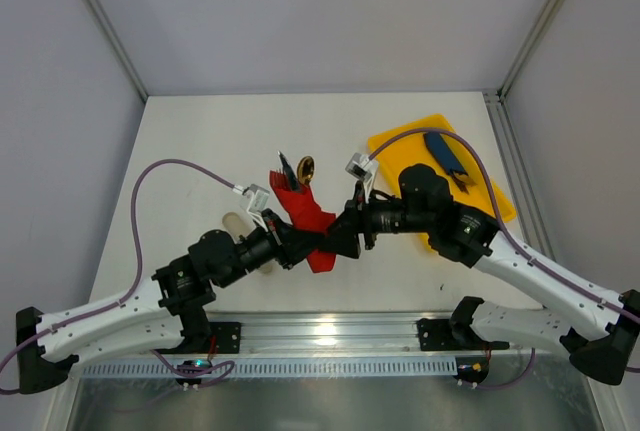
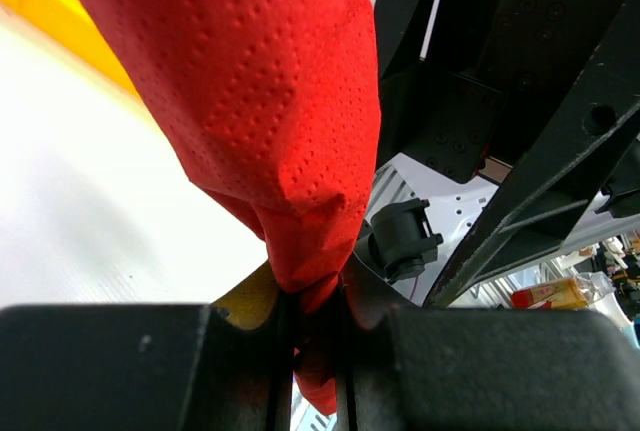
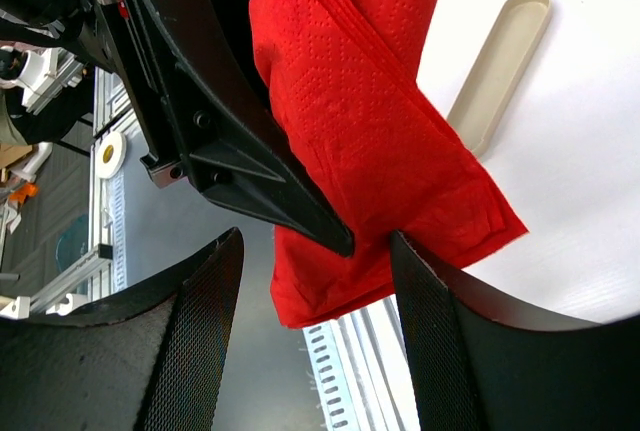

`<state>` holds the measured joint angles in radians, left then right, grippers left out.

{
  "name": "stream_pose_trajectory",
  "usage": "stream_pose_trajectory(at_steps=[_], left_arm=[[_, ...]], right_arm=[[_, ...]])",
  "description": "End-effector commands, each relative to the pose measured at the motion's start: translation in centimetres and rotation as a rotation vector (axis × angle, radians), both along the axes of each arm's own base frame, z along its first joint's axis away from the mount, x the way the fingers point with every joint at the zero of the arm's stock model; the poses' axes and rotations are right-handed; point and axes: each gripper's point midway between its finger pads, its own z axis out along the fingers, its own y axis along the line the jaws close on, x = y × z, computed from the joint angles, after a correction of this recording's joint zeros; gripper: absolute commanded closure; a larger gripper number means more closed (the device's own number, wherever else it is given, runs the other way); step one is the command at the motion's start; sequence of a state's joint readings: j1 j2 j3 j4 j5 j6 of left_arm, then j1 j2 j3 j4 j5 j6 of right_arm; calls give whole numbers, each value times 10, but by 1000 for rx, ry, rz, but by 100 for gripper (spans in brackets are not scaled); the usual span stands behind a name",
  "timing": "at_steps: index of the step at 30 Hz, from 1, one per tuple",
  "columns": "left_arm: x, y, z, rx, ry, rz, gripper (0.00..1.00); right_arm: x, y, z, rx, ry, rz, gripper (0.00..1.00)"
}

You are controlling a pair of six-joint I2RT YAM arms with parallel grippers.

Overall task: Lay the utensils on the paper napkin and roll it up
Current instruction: Roll the napkin.

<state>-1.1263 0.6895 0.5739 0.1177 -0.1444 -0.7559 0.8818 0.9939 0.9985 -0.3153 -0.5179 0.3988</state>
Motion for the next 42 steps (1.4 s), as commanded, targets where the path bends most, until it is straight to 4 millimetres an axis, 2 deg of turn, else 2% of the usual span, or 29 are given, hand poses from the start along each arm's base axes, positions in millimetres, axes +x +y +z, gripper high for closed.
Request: stream_pose_trajectory(at_steps=[1, 10, 17, 23, 29, 33, 42], left_arm=[[-5, -1, 43, -128, -56, -26, 100], [-6, 6, 48, -152, -65, -13, 100], [-4, 11, 49, -146, -70, 9, 100], [-2, 7, 47, -136, -71, 5, 100], [-4, 4, 47, -138, -68, -10, 100], [-5, 4, 45, -140, -62, -14, 100], [-7, 1, 46, -147, -64, -33, 100]], right_arm=[[1, 10, 20, 70, -51, 33, 36], [5, 13, 18, 75, -42, 24, 36], [-5, 7, 16, 73, -17, 39, 36], [-18, 5, 20, 90, 11, 85, 36], [-7, 7, 27, 96, -38, 45, 36], [1, 18, 29, 106, -34, 47, 36], [8, 30, 40, 137, -49, 63, 37]])
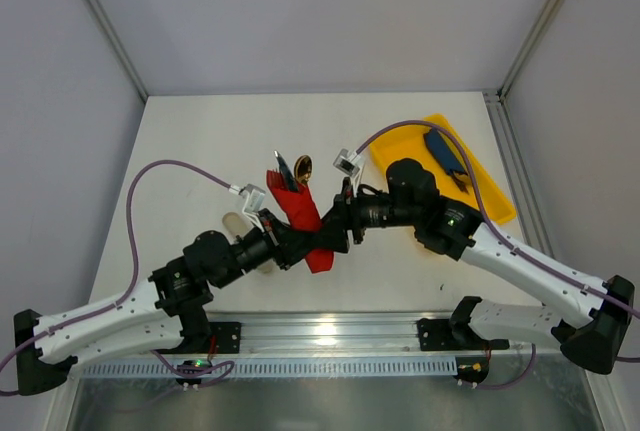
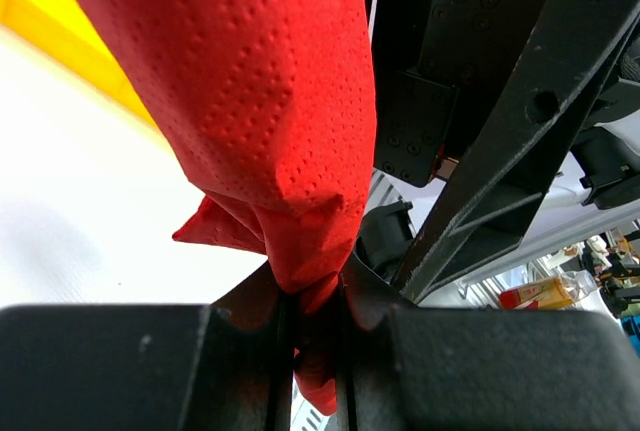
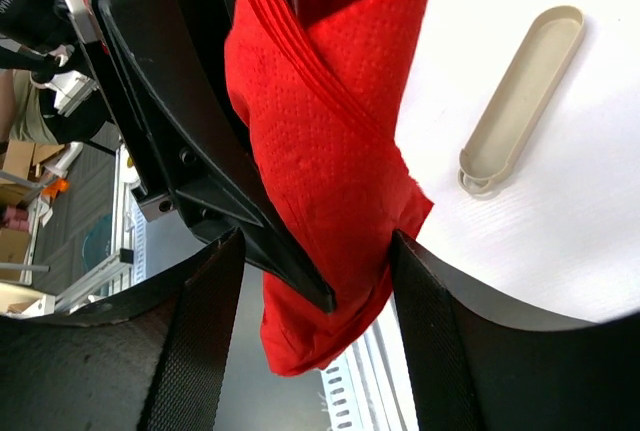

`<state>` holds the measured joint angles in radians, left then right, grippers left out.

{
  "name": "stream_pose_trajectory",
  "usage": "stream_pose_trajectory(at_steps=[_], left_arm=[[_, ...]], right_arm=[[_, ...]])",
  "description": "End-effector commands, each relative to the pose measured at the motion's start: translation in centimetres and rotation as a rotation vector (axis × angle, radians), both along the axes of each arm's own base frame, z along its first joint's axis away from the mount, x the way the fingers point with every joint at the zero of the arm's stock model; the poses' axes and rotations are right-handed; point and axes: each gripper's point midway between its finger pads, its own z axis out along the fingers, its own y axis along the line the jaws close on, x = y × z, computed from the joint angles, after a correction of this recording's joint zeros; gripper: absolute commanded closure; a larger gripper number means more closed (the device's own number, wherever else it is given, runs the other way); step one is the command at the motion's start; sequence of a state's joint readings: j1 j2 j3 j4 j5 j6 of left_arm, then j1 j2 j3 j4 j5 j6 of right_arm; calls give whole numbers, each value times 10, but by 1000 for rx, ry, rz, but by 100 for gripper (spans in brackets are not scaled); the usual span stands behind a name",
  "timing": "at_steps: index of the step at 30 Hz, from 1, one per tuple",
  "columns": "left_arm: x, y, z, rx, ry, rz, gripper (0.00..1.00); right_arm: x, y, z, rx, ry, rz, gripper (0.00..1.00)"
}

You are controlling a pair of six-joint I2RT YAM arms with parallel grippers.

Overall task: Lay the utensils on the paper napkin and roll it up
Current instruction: Roll the napkin.

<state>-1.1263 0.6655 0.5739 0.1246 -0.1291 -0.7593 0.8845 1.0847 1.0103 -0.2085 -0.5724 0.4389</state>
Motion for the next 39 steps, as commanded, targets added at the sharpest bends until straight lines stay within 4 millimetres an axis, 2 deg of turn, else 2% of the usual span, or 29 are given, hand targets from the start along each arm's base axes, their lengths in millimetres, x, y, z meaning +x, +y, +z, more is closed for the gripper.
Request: stream_pose_trajectory(at_steps=[1, 11, 18, 21, 30, 35, 39], left_arm=[[-4, -1, 38, -120, -54, -22, 100], [-6, 2, 37, -124, -57, -25, 100], [-10, 5, 41, -146, -68, -40, 100], [-11, 5, 41, -151, -69, -42, 100], [-14, 9, 42, -159, -74, -51, 100], [-15, 9, 43, -161, -75, -53, 100], [-16, 8, 45, -166, -79, -62, 100]], right_arm=[[3, 9, 43, 115, -81, 12, 38], [-4, 14, 64, 226, -75, 52, 45], [-13, 19, 68, 291, -35, 110, 59], [-14, 20, 67, 311, -25, 124, 60], [-8, 18, 82, 373, -11, 119, 60], [-4, 20, 82, 376, -2, 124, 60], [-1, 24, 80, 375, 15, 127, 64]])
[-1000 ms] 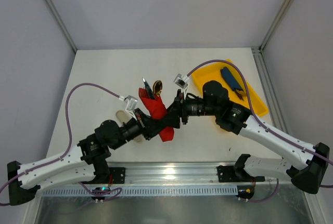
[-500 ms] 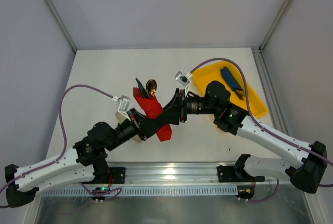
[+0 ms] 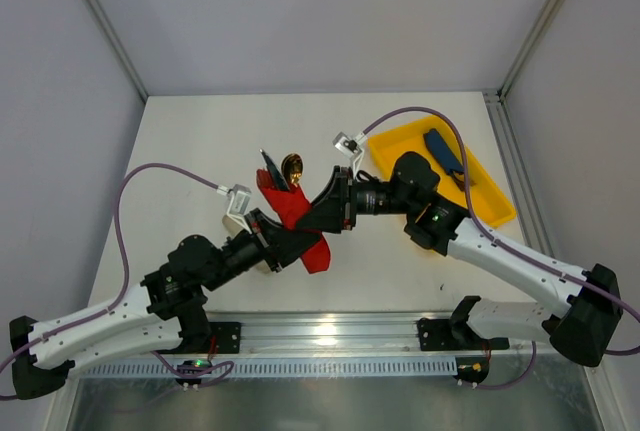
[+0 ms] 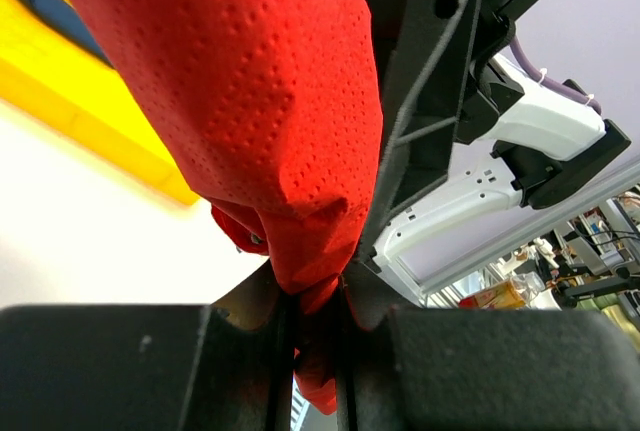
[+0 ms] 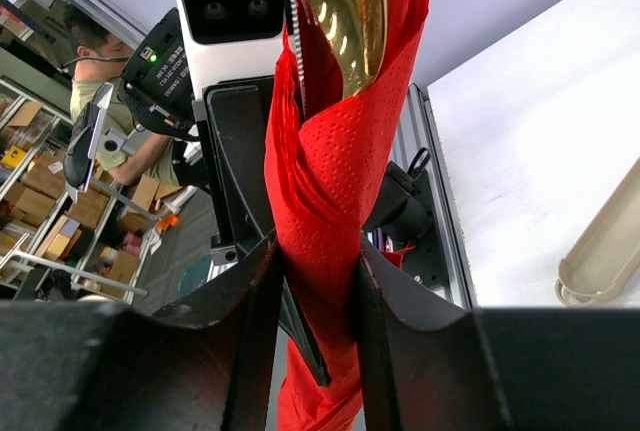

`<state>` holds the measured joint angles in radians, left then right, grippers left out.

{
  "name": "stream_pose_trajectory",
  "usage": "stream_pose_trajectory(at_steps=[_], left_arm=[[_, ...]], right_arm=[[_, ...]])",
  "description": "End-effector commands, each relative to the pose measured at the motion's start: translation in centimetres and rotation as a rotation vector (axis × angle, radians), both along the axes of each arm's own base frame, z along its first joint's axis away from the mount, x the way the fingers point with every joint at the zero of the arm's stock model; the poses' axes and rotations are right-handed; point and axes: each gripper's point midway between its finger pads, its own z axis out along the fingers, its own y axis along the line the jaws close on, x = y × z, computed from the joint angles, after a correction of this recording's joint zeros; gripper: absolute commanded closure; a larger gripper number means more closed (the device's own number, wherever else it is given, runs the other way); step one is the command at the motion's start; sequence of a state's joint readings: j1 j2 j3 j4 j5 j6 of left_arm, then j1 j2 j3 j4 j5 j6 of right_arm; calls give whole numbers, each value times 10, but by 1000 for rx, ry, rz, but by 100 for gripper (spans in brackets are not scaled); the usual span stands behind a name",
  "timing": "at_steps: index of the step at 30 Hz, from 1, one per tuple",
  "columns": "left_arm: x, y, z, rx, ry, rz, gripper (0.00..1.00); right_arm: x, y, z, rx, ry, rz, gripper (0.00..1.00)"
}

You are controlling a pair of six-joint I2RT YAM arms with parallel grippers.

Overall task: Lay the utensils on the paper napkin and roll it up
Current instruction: Roll the napkin.

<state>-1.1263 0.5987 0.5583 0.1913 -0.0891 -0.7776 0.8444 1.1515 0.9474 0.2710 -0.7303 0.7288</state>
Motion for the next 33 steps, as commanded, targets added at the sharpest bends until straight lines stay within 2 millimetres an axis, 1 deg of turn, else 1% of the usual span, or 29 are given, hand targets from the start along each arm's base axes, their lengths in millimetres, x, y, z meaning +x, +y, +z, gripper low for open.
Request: stream_pose_trajectory(at_steps=[1, 9, 10, 11, 12, 13, 16, 22, 24, 26, 27, 33], left_arm=[[-4, 0, 16, -51, -40, -20, 100], [-5, -2, 18, -53, -43, -29, 100], [-5, -3, 18, -51, -43, -32, 100], [-6, -4, 17, -50, -39, -36, 100], [-6, -4, 17, -50, -39, -36, 100], [-5, -3, 18, -51, -41, -31, 100], [-5, -2, 19, -49, -41, -28, 100], [-4, -2, 13, -12, -37, -21, 100], [-3, -1, 12, -6, -35, -15, 100], [-3, -1, 10, 0, -36, -16, 96], [-3, -1, 10, 2, -36, -16, 91], [-2, -1, 7, -1, -38, -11, 72]], right_arm=[[-2, 1, 29, 92, -62, 24, 67], [0, 7, 29, 90, -58, 49, 69], [0, 8, 30, 95, -59, 53, 72], [-1, 8, 29, 96, -56, 64, 87], [-1, 8, 29, 96, -56, 64, 87], [-1, 8, 28, 94, -62, 65, 96], [-2, 7, 27, 83, -68, 65, 96], [-5, 6, 22, 76, -55, 71, 96], [-8, 5, 24, 91, -44, 86, 96], [-9, 4, 24, 100, -35, 86, 96], [-8, 4, 24, 100, -28, 82, 96], [-8, 4, 26, 112, 2, 76, 96]])
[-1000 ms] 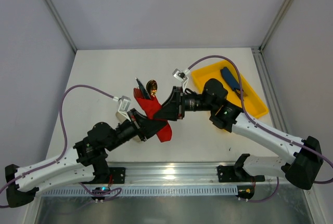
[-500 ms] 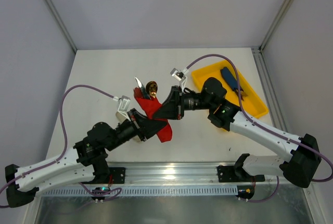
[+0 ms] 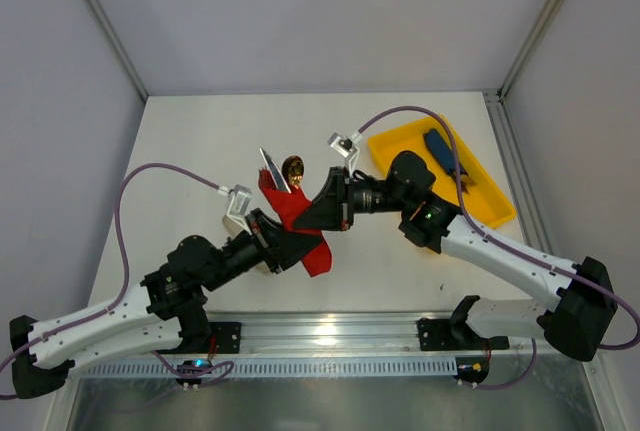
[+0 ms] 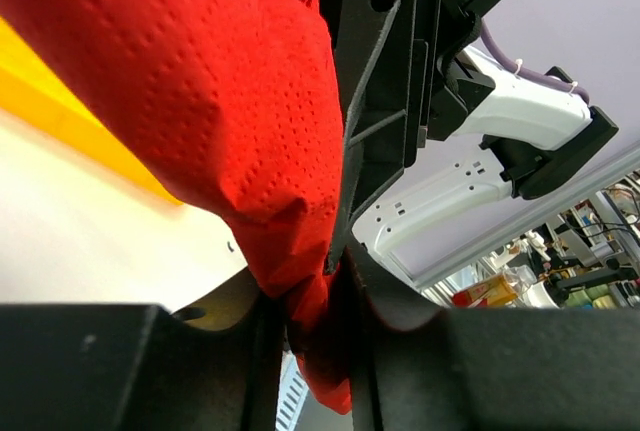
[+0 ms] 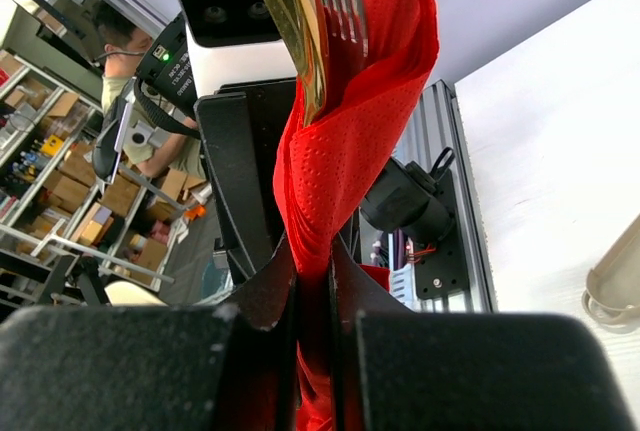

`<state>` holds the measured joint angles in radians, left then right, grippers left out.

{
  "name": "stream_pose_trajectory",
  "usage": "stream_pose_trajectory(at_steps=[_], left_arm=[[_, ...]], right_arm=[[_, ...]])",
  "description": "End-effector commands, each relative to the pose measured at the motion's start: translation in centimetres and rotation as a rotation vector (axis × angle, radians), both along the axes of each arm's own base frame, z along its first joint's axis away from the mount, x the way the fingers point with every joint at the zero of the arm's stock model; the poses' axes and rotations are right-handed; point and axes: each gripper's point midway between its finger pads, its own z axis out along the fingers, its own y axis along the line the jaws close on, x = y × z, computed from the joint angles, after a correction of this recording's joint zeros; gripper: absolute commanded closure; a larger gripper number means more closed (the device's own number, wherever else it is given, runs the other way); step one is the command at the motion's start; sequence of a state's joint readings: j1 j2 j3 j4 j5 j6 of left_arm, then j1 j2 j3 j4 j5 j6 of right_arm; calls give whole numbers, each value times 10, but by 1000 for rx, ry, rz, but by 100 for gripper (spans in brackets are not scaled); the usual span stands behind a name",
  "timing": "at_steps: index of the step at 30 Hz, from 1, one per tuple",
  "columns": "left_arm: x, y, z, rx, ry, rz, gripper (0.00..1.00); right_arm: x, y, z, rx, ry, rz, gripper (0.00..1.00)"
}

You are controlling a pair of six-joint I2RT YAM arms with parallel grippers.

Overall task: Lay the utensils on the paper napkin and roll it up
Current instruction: Roll the napkin.

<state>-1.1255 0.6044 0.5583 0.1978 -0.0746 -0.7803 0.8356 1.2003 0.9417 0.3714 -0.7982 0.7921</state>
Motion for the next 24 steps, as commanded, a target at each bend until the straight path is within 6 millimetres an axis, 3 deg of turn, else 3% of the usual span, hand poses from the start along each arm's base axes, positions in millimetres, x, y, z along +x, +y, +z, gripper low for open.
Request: stream_pose_trajectory(at_steps=[1, 12, 24], left_arm=[[0, 1, 8, -2, -41, 1, 71], [2, -5, 2, 5, -26, 1, 59], [8, -16, -2, 20, -10, 1, 53]], right_arm=[[-5, -2, 25, 86, -15, 8, 96], [-3, -2, 29, 97, 0, -10, 96], [-4, -3, 33, 104, -6, -16, 96]])
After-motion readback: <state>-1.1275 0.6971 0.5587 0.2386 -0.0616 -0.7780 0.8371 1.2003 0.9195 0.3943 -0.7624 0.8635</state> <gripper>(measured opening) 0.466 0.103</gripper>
